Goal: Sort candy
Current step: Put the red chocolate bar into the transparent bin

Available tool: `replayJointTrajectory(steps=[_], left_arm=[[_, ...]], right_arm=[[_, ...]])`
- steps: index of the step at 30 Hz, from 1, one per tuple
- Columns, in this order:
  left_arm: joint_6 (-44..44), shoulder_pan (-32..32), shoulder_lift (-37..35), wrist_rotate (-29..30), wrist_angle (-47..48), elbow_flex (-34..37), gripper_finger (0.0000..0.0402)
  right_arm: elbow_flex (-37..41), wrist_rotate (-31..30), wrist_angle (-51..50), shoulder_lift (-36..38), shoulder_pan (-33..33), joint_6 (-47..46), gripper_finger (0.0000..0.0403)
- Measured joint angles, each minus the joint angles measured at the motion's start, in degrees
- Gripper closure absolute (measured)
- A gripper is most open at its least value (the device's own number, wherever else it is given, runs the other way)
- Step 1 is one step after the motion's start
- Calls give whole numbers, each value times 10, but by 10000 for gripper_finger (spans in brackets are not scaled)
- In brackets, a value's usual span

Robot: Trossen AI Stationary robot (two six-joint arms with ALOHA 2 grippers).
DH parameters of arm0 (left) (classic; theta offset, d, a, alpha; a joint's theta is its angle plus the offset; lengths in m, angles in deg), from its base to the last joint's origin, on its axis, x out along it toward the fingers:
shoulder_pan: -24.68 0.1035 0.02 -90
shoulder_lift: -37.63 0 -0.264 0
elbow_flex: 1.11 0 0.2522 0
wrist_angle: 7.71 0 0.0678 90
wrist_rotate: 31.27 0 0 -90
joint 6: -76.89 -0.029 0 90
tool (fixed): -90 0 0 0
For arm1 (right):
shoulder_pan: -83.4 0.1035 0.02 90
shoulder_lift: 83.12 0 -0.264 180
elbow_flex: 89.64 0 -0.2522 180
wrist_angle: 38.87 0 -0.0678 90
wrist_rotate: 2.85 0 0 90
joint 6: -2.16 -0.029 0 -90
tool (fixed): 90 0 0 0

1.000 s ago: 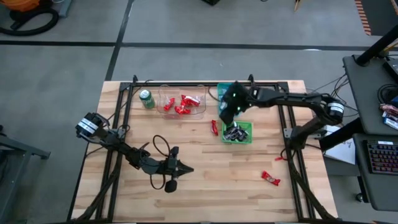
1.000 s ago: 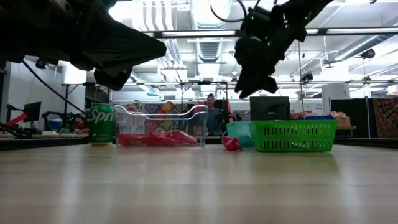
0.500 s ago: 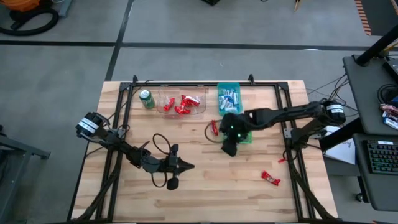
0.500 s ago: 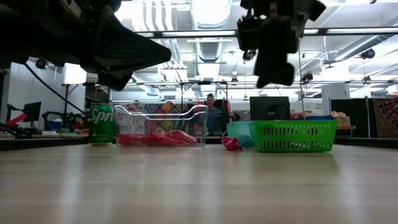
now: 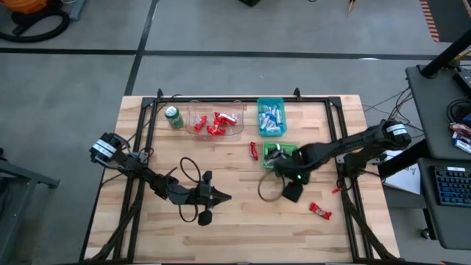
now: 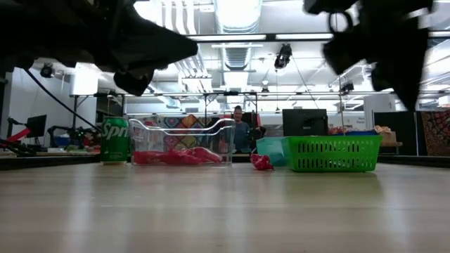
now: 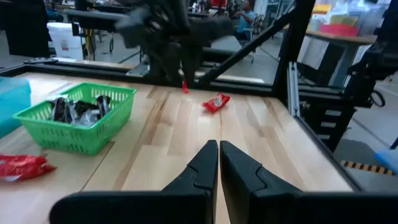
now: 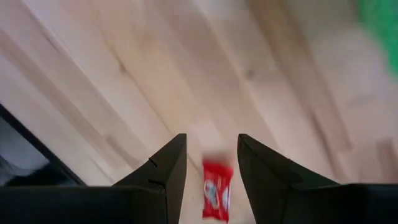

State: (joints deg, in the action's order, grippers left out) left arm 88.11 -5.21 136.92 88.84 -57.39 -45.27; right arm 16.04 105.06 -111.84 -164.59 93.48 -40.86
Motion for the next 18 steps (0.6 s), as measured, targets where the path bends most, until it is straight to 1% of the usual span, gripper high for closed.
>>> replayJointTrajectory(steps=[7,12,18], left_arm=[[2,-1,0,-11,11,-19,402],[-1,-1,0,-11,14,-19,402],[0,-1,0,-11,14,-19,402]], right_arm=[[14,-27,-16,0,121,-118,271],[22,-30,-26,0,193,-219,271],[40,-30,-25,-2,258,-265,271]])
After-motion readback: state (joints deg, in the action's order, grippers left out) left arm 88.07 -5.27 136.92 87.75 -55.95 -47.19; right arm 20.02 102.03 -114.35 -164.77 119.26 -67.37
